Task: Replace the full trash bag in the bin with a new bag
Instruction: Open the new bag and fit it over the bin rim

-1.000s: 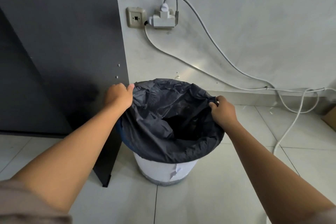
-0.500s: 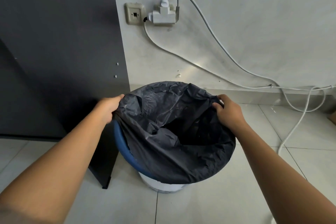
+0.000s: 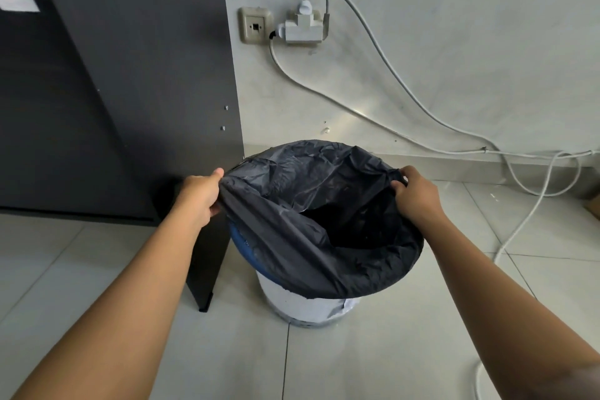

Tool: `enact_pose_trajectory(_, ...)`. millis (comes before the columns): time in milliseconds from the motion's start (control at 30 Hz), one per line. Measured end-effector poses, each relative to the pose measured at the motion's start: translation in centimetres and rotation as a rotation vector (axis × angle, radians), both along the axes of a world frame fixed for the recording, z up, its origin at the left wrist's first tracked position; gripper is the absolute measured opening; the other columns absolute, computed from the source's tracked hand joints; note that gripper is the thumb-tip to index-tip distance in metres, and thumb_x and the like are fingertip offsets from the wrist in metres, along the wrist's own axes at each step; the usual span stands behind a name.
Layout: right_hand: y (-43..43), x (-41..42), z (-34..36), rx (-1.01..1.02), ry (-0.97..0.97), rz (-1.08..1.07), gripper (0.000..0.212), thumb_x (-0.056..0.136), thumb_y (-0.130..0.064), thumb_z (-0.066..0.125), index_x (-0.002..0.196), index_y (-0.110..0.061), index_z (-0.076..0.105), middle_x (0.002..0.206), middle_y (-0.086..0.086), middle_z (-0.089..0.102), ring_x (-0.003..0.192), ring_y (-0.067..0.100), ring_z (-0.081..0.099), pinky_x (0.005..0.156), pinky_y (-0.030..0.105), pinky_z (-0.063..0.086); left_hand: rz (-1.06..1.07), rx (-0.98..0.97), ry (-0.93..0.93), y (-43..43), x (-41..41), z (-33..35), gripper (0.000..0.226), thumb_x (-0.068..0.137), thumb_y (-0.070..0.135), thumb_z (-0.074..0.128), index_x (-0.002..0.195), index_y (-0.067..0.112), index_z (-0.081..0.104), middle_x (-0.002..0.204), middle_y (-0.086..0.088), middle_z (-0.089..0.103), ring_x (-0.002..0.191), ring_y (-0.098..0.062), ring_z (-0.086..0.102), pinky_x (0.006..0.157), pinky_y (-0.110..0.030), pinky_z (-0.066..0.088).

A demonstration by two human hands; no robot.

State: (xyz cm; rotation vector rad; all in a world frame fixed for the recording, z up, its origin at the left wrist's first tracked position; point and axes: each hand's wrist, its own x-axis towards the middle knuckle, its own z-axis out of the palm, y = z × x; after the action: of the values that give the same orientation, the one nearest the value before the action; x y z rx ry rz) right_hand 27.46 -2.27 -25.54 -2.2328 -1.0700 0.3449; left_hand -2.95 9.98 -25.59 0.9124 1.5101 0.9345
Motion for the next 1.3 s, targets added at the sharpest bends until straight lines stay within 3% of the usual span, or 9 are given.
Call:
enact_pose_trajectory(100,-0.9,0.3,-0.1,-0.006,-0.006,-0.017,0.033,0.097,-0.018,0.045,0.128,-0.006,0.047,0.116,0.028,0.059,0.108,0.041,0.054,0.077,0.032,0.036,-0.106,-0.078,-0.216,-0.9,-0.4,0.8,0.015,0.096,0.023,0.051,0.089,0.01,0.056,0.092,-0.006,0.062,0.08,-0.014,0.06,0.049,-0.025,0.055)
enact_pose_trajectory(267,-1.4,0.0,0.1,-0.001,0.001,-0.041,0.031,0.097,-0.017,0.044,0.125,-0.004,0.047,0.113,0.028,0.059,0.104,0.04,0.055,0.075,0.031,0.035,-0.269,-0.156,-0.362,-3.2,-1.8,1.4,0.01,0.095,0.017,0.05,0.086,0.019,0.053,0.087,-0.003,0.065,0.081,-0.016,0.06,0.064,-0.032,0.052)
enact_pose_trajectory(433,-1.5,-0.2,0.2,-0.003,0.004,-0.057,0.032,0.097,-0.017,0.042,0.126,-0.005,0.045,0.115,0.027,0.058,0.103,0.039,0.054,0.074,0.031,0.035,-0.346,-0.091,-0.419,-5.8,-2.7,0.9,0.018,0.099,0.011,0.04,0.091,0.013,0.057,0.097,-0.007,0.064,0.088,-0.017,0.061,0.063,-0.027,0.06)
enact_pose_trajectory(600,-1.7,-0.7,0.6,0.002,0.031,-0.055,0.032,0.098,-0.017,0.042,0.126,-0.004,0.045,0.117,0.027,0.056,0.099,0.037,0.053,0.075,0.032,0.037,-0.031,0.024,-0.4,-5.9,-0.3,-1.3,0.03,0.099,0.003,0.035,0.111,0.007,0.062,0.099,-0.008,0.065,0.089,-0.021,0.063,0.07,-0.031,0.05)
enact_pose_trajectory(733,-2.0,-1.0,0.7,0.005,0.029,-0.047,0.03,0.097,-0.016,0.043,0.124,-0.003,0.045,0.116,0.028,0.057,0.106,0.04,0.054,0.076,0.031,0.036,0.011,-0.051,-0.32,-4.4,0.6,-1.9,0.037,0.101,0.015,0.033,0.134,0.014,0.051,0.134,-0.01,0.054,0.119,-0.028,0.053,0.083,-0.032,0.046)
enact_pose_trajectory(900,-2.5,-0.8,0.6,-0.003,0.032,-0.036,0.029,0.097,-0.017,0.043,0.123,-0.004,0.045,0.115,0.027,0.057,0.1,0.038,0.053,0.076,0.033,0.037,0.026,-0.03,-0.22,-3.8,0.9,-1.1,0.018,0.091,0.025,0.059,0.108,0.02,0.063,0.122,-0.008,0.062,0.11,-0.028,0.058,0.091,-0.04,0.05)
enact_pose_trajectory(1033,-2.7,-0.6,0.3,-0.008,0.025,-0.017,0.028,0.097,-0.017,0.044,0.121,-0.004,0.045,0.113,0.027,0.058,0.086,0.029,0.046,0.074,0.031,0.036,-0.05,-0.009,-0.094,-2.4,1.4,-0.3,0.026,0.084,0.028,0.068,0.106,0.014,0.065,0.109,-0.012,0.065,0.102,-0.03,0.062,0.092,-0.042,0.051)
enact_pose_trajectory(1200,-2.4,-0.3,0.1,-0.003,0.02,-0.006,0.027,0.097,-0.017,0.044,0.121,-0.005,0.046,0.112,0.025,0.058,0.084,0.027,0.043,0.074,0.03,0.035,-0.069,0.059,0.03,-0.6,2.2,-0.2,0.013,0.088,0.019,0.064,0.078,0.011,0.06,0.091,-0.012,0.063,0.083,-0.022,0.057,0.071,-0.03,0.047)
enact_pose_trajectory(1300,-2.2,-0.2,-0.1,0.005,0.022,0.0,0.027,0.097,-0.017,0.044,0.121,-0.006,0.046,0.113,0.025,0.058,0.084,0.027,0.044,0.074,0.031,0.036,-0.078,-0.085,0.065,0.3,2.3,-0.4,0.016,0.091,0.017,0.058,0.093,0.002,0.06,0.078,-0.011,0.057,0.071,-0.024,0.055,0.053,-0.026,0.046)
